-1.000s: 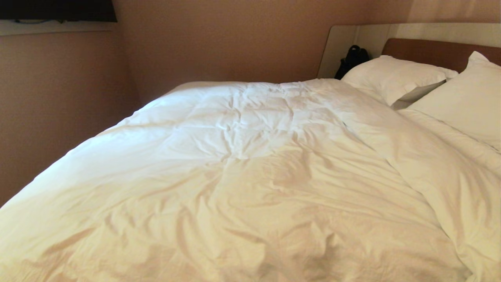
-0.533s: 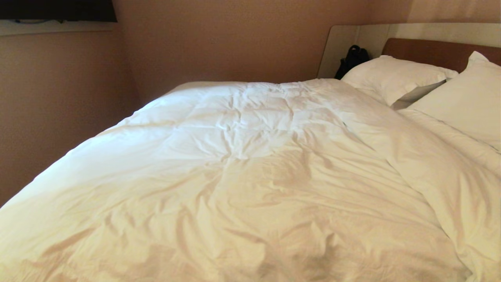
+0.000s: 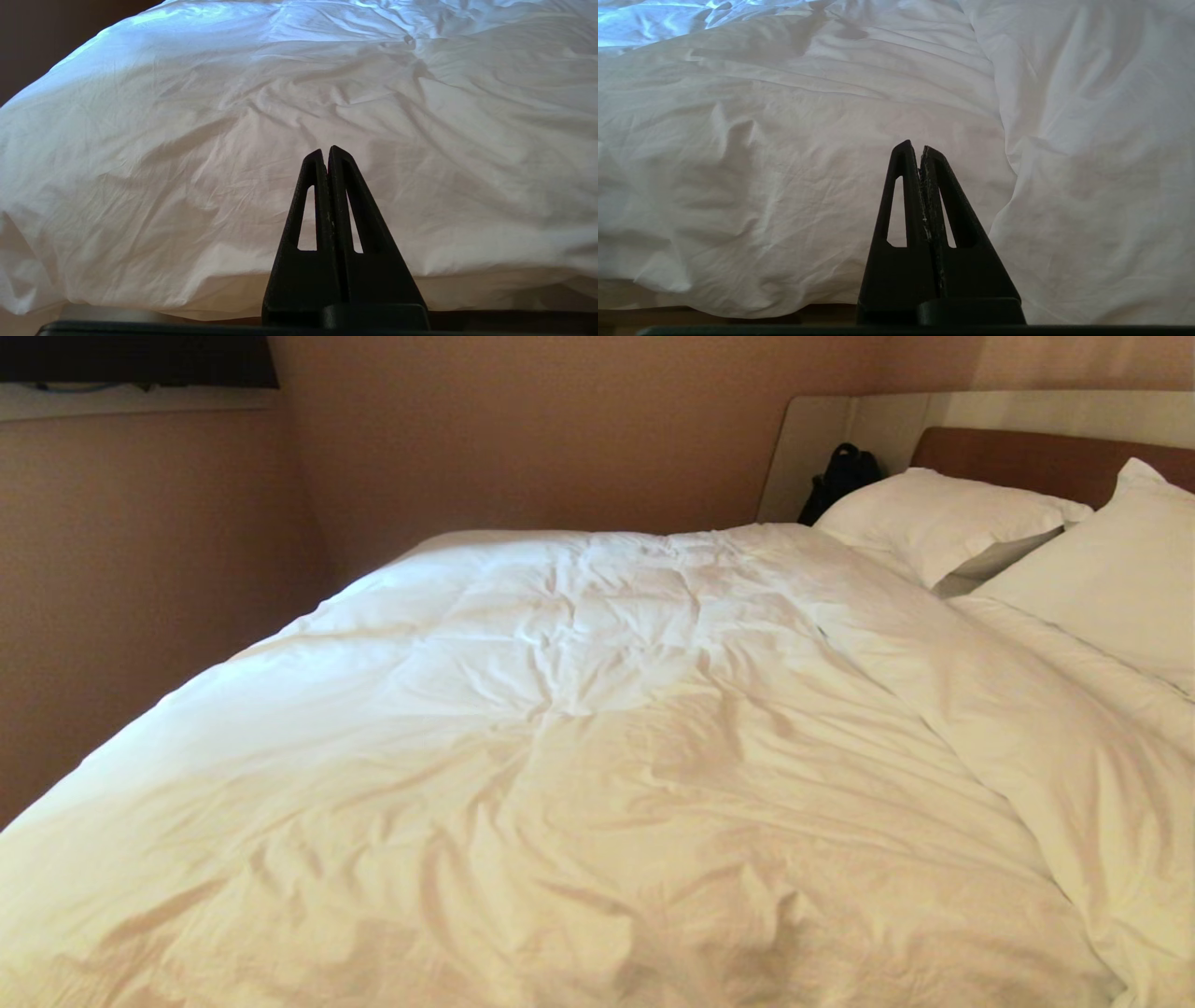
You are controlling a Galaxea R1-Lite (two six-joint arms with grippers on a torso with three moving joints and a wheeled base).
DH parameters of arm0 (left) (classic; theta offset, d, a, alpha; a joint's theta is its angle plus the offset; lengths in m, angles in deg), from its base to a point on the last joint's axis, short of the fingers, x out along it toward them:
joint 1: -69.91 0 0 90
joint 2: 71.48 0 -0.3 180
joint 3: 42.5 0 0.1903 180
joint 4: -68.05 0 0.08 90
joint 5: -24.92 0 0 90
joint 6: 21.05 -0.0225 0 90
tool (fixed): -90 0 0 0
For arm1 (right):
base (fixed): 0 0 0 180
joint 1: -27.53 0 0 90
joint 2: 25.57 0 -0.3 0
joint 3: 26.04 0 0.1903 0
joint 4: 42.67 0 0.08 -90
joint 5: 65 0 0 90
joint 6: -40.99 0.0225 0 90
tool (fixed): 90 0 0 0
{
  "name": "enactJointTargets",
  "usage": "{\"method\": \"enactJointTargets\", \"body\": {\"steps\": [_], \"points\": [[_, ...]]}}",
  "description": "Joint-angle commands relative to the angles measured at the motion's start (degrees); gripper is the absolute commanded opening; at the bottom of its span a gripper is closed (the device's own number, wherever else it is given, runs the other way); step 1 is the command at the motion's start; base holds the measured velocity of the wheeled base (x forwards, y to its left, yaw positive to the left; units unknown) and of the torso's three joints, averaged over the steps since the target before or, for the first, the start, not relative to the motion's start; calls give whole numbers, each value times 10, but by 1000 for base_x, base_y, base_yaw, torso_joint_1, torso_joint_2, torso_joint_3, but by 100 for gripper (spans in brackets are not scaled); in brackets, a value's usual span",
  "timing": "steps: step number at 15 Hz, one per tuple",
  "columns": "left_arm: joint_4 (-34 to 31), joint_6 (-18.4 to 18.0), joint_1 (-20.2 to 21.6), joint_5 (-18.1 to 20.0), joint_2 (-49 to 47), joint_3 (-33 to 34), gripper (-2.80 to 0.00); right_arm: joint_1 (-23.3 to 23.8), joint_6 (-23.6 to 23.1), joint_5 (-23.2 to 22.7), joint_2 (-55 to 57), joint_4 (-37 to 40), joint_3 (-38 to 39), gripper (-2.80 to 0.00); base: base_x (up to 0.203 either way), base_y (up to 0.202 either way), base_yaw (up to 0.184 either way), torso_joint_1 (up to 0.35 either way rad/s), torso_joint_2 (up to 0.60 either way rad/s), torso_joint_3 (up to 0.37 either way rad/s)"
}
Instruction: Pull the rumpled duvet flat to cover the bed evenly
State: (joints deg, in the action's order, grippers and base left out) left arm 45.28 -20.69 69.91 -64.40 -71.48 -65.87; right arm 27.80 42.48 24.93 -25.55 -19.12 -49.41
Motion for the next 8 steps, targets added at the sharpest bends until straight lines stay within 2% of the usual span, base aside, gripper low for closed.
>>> {"method": "enactJointTargets", "body": {"steps": [1,8], "points": [[0,0,0,0,-1,0,-280,0,0,0,0,0,0,-280,0,0,0,0,0,0],[0,2,0,-1,-1,0,-280,0,0,0,0,0,0,-280,0,0,0,0,0,0]]}}
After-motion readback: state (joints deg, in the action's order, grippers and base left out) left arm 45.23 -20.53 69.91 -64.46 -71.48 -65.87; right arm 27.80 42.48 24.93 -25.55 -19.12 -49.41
